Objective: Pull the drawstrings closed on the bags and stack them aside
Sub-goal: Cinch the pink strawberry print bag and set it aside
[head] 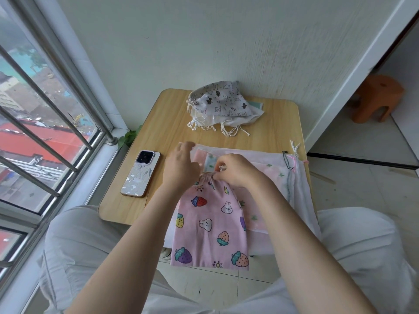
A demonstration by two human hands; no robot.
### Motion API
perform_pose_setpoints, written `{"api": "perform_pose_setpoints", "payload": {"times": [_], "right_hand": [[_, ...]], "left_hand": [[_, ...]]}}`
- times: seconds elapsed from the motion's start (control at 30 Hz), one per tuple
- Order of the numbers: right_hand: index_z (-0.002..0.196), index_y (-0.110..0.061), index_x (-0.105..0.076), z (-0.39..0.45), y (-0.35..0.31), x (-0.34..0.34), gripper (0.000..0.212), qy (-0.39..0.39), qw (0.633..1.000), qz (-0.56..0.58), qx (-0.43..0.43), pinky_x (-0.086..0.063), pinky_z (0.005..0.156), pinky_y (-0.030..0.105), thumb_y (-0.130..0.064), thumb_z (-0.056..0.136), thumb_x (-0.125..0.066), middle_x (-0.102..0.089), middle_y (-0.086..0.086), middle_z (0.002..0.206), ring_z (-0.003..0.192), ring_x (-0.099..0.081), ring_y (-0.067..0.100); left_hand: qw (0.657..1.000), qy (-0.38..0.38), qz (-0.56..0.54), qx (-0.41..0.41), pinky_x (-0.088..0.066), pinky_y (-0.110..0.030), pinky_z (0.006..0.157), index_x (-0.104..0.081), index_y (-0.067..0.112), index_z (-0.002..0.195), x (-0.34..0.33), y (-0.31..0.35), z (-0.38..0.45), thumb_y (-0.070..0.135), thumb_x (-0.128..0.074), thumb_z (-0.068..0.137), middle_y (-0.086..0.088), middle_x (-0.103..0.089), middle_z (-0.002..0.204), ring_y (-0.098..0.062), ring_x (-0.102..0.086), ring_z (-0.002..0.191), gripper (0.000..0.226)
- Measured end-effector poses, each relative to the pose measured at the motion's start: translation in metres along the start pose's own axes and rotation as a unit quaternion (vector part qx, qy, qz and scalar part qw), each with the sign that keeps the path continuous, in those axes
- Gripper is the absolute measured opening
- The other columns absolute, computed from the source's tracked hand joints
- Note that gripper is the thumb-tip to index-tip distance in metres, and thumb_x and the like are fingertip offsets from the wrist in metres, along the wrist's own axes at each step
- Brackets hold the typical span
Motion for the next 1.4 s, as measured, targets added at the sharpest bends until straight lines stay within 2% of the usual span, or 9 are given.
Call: {"api": "perform_pose_setpoints", "payload": {"times": [0.13,0.37,0.63,0.83,0.97,1.03,1.13,1.27,1.4], "right_hand": [[0.103,-0.018,-0.067,0.001,0.003,0.001,0.020,0.023,1.000,0.009,0.004,-0.041,0.075,0.028,-0.022,0.084,-0.069,-0.060,-0.001,0.104,0.096,-0.056,0.018],[0.095,-0.019,-0.064,0.002,0.011,-0.001,0.015,0.032,0.999,-0.003,-0.013,-0.040,0.071,0.027,-0.025,0.083,-0.070,-0.056,-0.006,0.100,0.090,-0.053,0.014],[0.091,-0.022,-0.060,0.001,0.008,-0.007,0.015,0.019,1.000,0.004,-0.008,-0.045,0.075,0.031,-0.021,0.081,-0.071,-0.059,-0.003,0.098,0.095,-0.058,0.020],[0.102,-0.017,-0.071,-0.002,0.012,-0.005,0.020,0.004,0.998,0.044,-0.036,-0.050,0.089,0.032,-0.014,0.093,-0.053,-0.064,0.002,0.114,0.104,-0.060,0.020],[0.058,-0.011,-0.051,0.000,0.014,0.000,0.033,-0.016,0.998,-0.020,-0.060,-0.036,0.053,0.029,-0.019,0.090,-0.056,-0.050,0.005,0.061,0.057,-0.044,0.018],[0.062,-0.011,-0.045,0.000,0.011,0.006,0.037,-0.013,0.997,0.041,-0.059,-0.028,0.050,0.028,-0.029,0.092,-0.057,-0.037,0.002,0.056,0.051,-0.035,0.016],[0.081,0.005,-0.063,0.000,0.003,0.014,0.041,0.016,0.983,0.180,-0.033,-0.034,0.057,0.026,-0.034,0.093,-0.058,-0.051,0.005,0.066,0.059,-0.045,0.014],[0.102,-0.021,-0.073,0.000,-0.007,0.018,0.016,0.069,0.923,0.378,0.018,-0.047,0.072,0.014,-0.020,0.095,-0.058,-0.068,-0.008,0.095,0.083,-0.060,0.002],[0.096,-0.032,-0.072,0.001,0.008,0.008,0.039,0.095,0.936,0.338,0.035,-0.049,0.093,0.019,0.001,0.091,-0.052,-0.071,-0.007,0.106,0.102,-0.065,0.005]], "left_hand": [[0.986,-0.165,-0.021,-0.017,-0.051,-0.026,0.084,-0.066,0.022,0.113,-0.009,0.010,0.000,0.015,-0.051,0.087,0.003,-0.067,0.109,-0.015,-0.063,0.097,0.031],[0.977,-0.202,0.072,-0.006,-0.036,-0.023,0.055,-0.059,0.015,0.068,-0.008,0.005,0.005,0.034,-0.056,0.089,0.002,-0.052,0.069,-0.012,-0.046,0.062,0.029],[0.926,-0.200,-0.298,0.117,-0.044,-0.025,0.060,-0.075,0.013,0.094,-0.015,0.006,-0.004,0.016,-0.054,0.094,-0.004,-0.065,0.083,-0.015,-0.053,0.067,0.021],[0.928,-0.135,-0.325,0.122,-0.052,-0.023,0.066,-0.076,0.008,0.099,-0.028,-0.005,-0.007,0.008,-0.059,0.093,0.007,-0.074,0.082,-0.013,-0.062,0.070,0.018],[0.958,-0.123,-0.243,0.087,-0.046,-0.017,0.056,-0.076,0.009,0.098,-0.030,-0.001,-0.004,0.012,-0.060,0.092,0.005,-0.070,0.076,-0.006,-0.056,0.057,0.018],[0.975,-0.142,-0.167,0.039,-0.036,-0.009,0.048,-0.075,0.009,0.089,-0.028,0.005,-0.004,0.015,-0.059,0.092,0.002,-0.064,0.072,-0.010,-0.047,0.058,0.017],[0.980,-0.181,-0.085,-0.022,-0.033,-0.014,0.049,-0.068,0.003,0.079,-0.030,0.012,-0.004,0.021,-0.062,0.090,0.000,-0.055,0.068,-0.013,-0.042,0.059,0.023],[0.975,-0.180,-0.133,0.007,-0.038,-0.009,0.051,-0.069,0.016,0.074,-0.029,0.008,-0.003,0.025,-0.058,0.096,0.003,-0.066,0.075,-0.002,-0.052,0.054,0.026],[0.934,-0.216,-0.266,0.104,-0.037,-0.013,0.047,-0.075,0.012,0.092,-0.022,0.004,-0.007,0.021,-0.053,0.098,0.001,-0.066,0.074,-0.001,-0.053,0.050,0.025]]}}
Point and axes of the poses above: each hand's wrist, its own z-axis towards the middle knuckle, its own x-axis out of the back of the hand, y = z × x, the point moved 4 cm from there along z, towards the middle knuckle
